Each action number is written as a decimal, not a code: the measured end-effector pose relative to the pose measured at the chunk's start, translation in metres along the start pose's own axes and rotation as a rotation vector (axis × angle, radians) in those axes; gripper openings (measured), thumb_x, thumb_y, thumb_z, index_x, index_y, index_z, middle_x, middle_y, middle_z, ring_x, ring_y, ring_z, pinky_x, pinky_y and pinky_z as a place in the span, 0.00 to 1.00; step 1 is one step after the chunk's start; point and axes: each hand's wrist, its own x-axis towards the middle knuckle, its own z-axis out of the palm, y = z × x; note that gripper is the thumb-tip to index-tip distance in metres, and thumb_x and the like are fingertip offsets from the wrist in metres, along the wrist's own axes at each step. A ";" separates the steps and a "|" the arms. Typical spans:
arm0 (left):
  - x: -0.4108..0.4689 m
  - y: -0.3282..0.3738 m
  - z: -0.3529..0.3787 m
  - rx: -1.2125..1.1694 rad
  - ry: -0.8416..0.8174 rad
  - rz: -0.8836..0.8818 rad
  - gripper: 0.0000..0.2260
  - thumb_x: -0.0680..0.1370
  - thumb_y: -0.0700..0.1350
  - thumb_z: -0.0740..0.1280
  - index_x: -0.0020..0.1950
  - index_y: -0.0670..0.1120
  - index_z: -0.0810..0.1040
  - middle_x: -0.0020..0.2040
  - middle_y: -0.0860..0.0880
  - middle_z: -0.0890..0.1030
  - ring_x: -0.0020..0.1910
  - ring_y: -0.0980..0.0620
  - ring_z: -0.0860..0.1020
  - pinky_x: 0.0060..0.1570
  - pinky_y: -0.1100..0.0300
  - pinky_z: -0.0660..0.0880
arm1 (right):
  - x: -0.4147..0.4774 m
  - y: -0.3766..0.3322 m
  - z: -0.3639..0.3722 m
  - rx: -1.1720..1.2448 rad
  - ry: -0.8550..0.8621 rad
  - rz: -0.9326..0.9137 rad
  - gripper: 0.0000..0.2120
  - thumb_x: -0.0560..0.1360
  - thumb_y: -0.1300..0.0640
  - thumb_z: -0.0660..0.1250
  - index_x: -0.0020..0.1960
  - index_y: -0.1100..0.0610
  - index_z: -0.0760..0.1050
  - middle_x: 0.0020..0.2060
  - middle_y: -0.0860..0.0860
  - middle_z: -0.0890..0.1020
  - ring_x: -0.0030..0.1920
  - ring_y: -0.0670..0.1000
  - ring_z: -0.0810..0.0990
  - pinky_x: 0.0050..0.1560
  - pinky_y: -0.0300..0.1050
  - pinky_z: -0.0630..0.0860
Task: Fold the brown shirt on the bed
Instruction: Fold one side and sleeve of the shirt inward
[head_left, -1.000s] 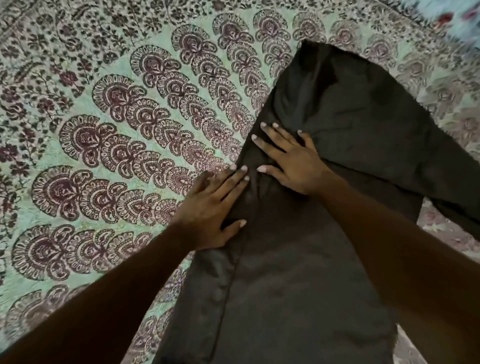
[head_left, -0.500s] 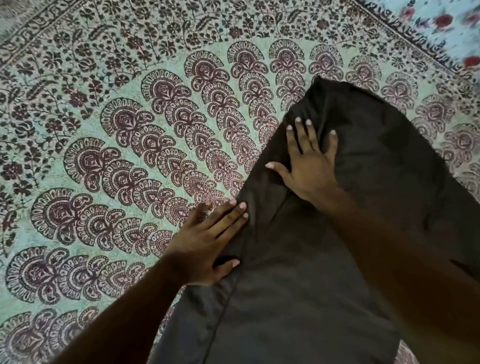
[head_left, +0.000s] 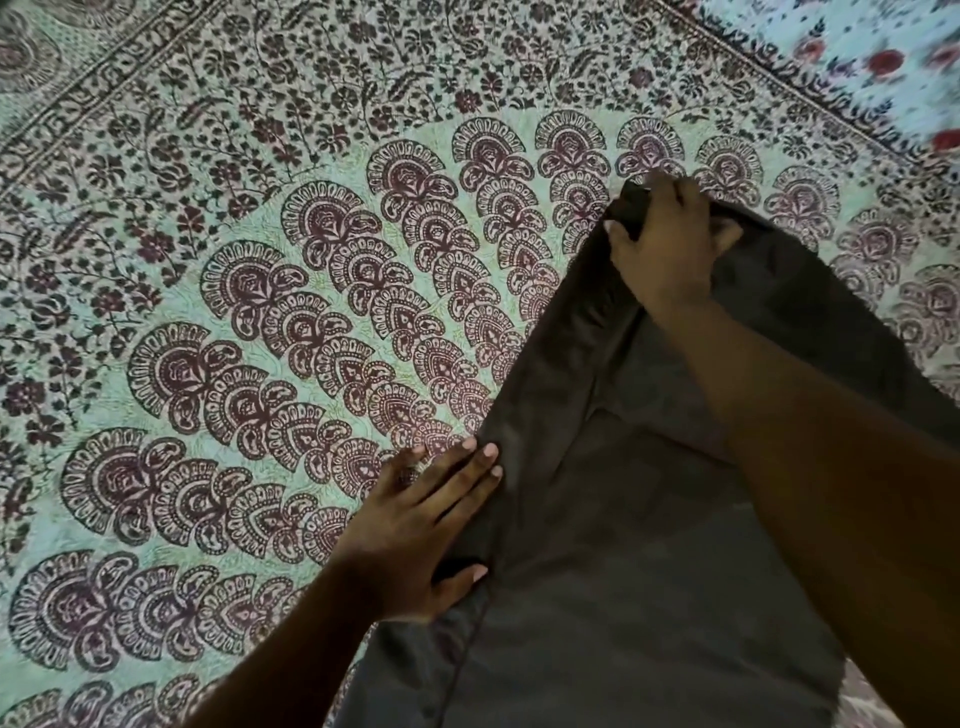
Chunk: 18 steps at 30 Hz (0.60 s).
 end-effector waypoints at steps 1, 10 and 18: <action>0.000 0.000 0.000 -0.001 0.002 0.002 0.41 0.74 0.66 0.64 0.82 0.48 0.62 0.84 0.51 0.56 0.83 0.51 0.55 0.75 0.41 0.60 | 0.007 0.000 0.002 0.058 -0.029 0.077 0.27 0.76 0.45 0.70 0.71 0.56 0.70 0.70 0.57 0.72 0.73 0.59 0.68 0.69 0.68 0.59; 0.001 -0.001 0.002 0.009 -0.028 -0.003 0.42 0.73 0.67 0.64 0.82 0.48 0.61 0.84 0.51 0.56 0.83 0.50 0.55 0.73 0.39 0.63 | 0.073 -0.003 -0.004 0.390 -0.120 0.290 0.08 0.77 0.53 0.73 0.50 0.56 0.78 0.49 0.52 0.81 0.55 0.52 0.79 0.53 0.39 0.67; 0.001 -0.002 0.004 0.024 0.010 0.010 0.42 0.73 0.67 0.64 0.82 0.48 0.62 0.84 0.50 0.57 0.83 0.50 0.56 0.73 0.40 0.62 | 0.059 -0.005 -0.008 0.261 0.046 0.218 0.05 0.74 0.51 0.70 0.49 0.50 0.81 0.49 0.47 0.82 0.60 0.51 0.77 0.67 0.63 0.66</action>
